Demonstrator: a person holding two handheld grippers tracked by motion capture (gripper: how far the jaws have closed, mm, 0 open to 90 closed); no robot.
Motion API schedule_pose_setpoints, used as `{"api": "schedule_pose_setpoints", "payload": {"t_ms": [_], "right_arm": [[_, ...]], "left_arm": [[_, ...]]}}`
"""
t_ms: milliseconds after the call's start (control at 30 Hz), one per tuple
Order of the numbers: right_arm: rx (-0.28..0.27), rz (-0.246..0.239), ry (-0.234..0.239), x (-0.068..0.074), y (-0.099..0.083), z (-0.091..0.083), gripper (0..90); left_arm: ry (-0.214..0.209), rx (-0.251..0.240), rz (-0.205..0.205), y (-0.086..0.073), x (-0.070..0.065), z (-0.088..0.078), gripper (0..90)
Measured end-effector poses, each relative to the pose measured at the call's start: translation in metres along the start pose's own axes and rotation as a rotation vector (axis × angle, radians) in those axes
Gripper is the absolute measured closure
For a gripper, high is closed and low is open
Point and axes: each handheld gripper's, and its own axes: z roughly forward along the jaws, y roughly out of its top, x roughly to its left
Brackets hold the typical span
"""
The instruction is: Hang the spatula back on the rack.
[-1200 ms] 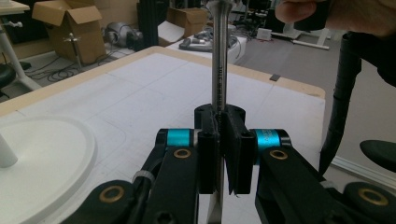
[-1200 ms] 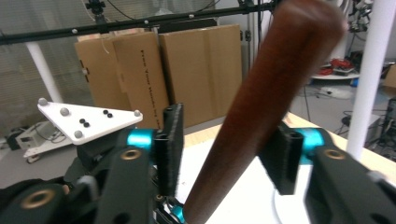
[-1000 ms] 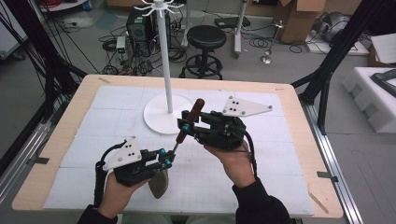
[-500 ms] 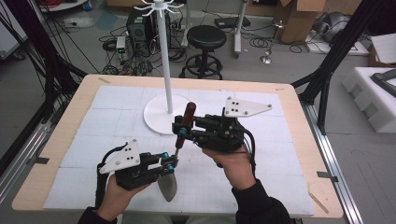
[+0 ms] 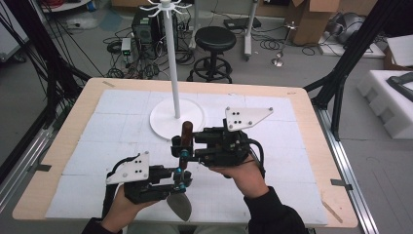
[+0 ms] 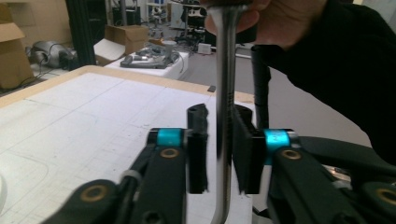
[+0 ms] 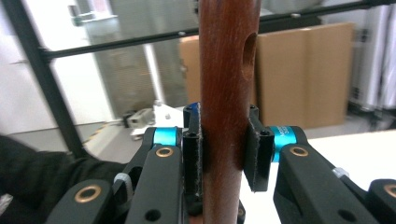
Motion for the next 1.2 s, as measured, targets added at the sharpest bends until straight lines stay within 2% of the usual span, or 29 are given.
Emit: {"api": "schedule_pose_setpoints", "payload": {"t_ms": [100, 133, 167, 200, 233, 267, 300, 400, 500, 600, 667, 700, 767, 800, 833, 900, 1133, 1200], "right_arm": [[0.0, -0.011, 0.013, 0.0, 0.0, 0.001, 72.8], [0.002, -0.018, 0.012, 0.0, 0.0, 0.001, 72.6], [0.002, -0.032, -0.012, 0.002, 0.0, 0.002, 69.4], [0.002, -0.045, -0.05, 0.003, 0.0, 0.003, 50.9], [0.003, -0.049, -0.117, 0.004, 0.0, 0.004, 37.8], [0.021, -0.041, -0.195, 0.004, 0.002, 0.003, 31.5], [0.021, -0.041, -0.195, 0.004, 0.002, 0.003, 31.5], [0.001, -0.059, -0.263, 0.009, 0.008, 0.0, 23.8], [0.028, -0.111, -0.33, 0.015, 0.017, 0.001, 22.9], [0.072, -0.105, -0.385, 0.014, 0.023, 0.006, 21.8], [0.085, -0.094, -0.397, 0.011, 0.023, 0.011, 22.9], [0.094, -0.09, -0.388, 0.009, 0.022, 0.013, 24.9], [0.095, -0.089, -0.373, 0.006, 0.019, 0.018, 32.7], [0.094, -0.091, -0.361, 0.004, 0.017, 0.02, 36.7], [0.09, -0.099, -0.331, 0.001, 0.014, 0.022, 46.6], [0.087, -0.099, -0.326, -0.001, 0.012, 0.023, 49.7], [0.052, -0.055, -0.241, -0.013, 0.002, 0.028, 64.1], [0.057, -0.048, -0.23, -0.014, 0.0, 0.031, 71.2]], "left_arm": [[0.012, 0.006, -0.006, 0.0, -0.001, 0.0, 83.2], [0.03, 0.007, -0.008, 0.0, -0.001, -0.001, 83.4], [0.043, 0.011, -0.008, 0.0, -0.001, -0.001, 83.6], [0.071, 0.01, -0.006, 0.0, -0.001, -0.002, 83.6], [0.092, 0.009, -0.01, 0.0, -0.001, -0.002, 83.6], [0.111, 0.006, -0.023, 0.001, 0.0, -0.004, 83.6], [0.124, 0.001, -0.032, 0.001, 0.001, -0.005, 83.6], [0.189, -0.026, -0.061, 0.002, 0.003, -0.008, 83.6], [0.251, -0.036, -0.075, 0.003, 0.005, -0.01, 83.6], [0.307, -0.034, -0.078, 0.004, 0.006, -0.011, 83.6], [0.334, -0.032, -0.078, 0.004, 0.006, -0.01, 83.6], [0.342, -0.028, -0.077, 0.005, 0.006, -0.01, 83.6], [0.353, -0.031, -0.08, 0.005, 0.005, -0.009, 83.6], [0.357, -0.026, -0.076, 0.005, 0.006, -0.01, 83.6], [0.36, -0.03, -0.081, 0.005, 0.005, -0.009, 83.6], [0.366, -0.034, -0.08, 0.005, 0.005, -0.011, 83.6], [0.374, -0.044, -0.088, 0.006, 0.006, -0.014, 83.6], [0.378, -0.046, -0.088, 0.006, 0.006, -0.015, 83.6]]}}
